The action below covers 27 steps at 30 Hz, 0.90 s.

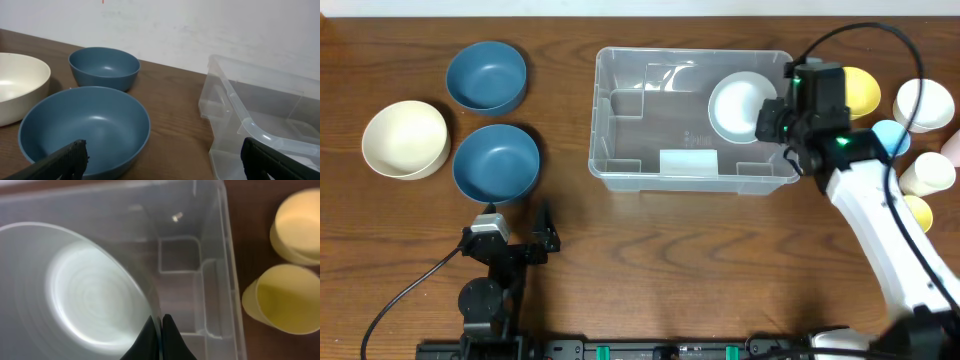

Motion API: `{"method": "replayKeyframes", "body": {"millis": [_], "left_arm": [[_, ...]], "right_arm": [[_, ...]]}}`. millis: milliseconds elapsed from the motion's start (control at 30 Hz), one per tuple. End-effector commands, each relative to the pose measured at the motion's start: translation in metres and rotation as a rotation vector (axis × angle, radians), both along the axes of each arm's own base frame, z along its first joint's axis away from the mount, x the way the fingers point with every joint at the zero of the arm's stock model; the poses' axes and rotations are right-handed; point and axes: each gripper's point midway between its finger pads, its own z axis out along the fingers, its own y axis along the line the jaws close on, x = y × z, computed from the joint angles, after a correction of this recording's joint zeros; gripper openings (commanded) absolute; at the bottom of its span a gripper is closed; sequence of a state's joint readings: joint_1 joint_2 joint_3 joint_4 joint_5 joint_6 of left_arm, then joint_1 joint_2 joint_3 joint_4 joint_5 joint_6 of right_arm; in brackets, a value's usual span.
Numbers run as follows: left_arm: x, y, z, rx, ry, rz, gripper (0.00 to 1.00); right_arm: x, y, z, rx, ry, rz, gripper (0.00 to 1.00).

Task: Pack container
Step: 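Lift the white bowl and carry it over the clear bin, then lower the white bowl into the bin's right side and release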

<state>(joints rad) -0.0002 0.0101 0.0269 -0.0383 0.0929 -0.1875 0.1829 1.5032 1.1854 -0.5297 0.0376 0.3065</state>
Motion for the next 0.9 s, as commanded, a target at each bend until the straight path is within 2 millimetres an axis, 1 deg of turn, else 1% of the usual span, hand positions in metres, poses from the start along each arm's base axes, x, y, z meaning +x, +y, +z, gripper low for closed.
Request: {"method": "replayKeyframes", "body": {"millis": [0, 167, 333, 433, 533, 667, 767, 867], "left_arm": [[0.000, 0.001, -0.016, -0.009, 0.042, 0.004, 0.98], [0.000, 0.001, -0.016, -0.009, 0.042, 0.004, 0.98], [0.000, 0.001, -0.016, -0.009, 0.042, 0.004, 0.98], [0.000, 0.001, -0.016, -0.009, 0.042, 0.004, 0.98], [0.000, 0.001, -0.016, -0.009, 0.042, 0.003, 0.98], [0.000, 0.001, -0.016, -0.009, 0.042, 0.004, 0.98], [0.000, 0.001, -0.016, -0.009, 0.042, 0.004, 0.98], [0.000, 0.001, -0.016, -0.009, 0.042, 0.004, 0.98]], "right_arm": [[0.007, 0.000, -0.010, -0.017, 0.020, -0.017, 0.01], [0.008, 0.002, -0.036, -0.030, 0.086, -0.014, 0.01], [0.004, 0.007, -0.063, -0.043, 0.165, -0.006, 0.01], [0.000, 0.007, -0.075, -0.044, 0.204, -0.030, 0.01], [-0.003, 0.008, -0.082, -0.043, 0.232, -0.038, 0.01], [-0.006, 0.012, -0.084, -0.043, 0.242, -0.031, 0.01], [-0.008, 0.021, -0.084, -0.048, 0.242, -0.003, 0.01], [-0.011, 0.035, -0.083, -0.051, 0.238, 0.040, 0.01]]}}
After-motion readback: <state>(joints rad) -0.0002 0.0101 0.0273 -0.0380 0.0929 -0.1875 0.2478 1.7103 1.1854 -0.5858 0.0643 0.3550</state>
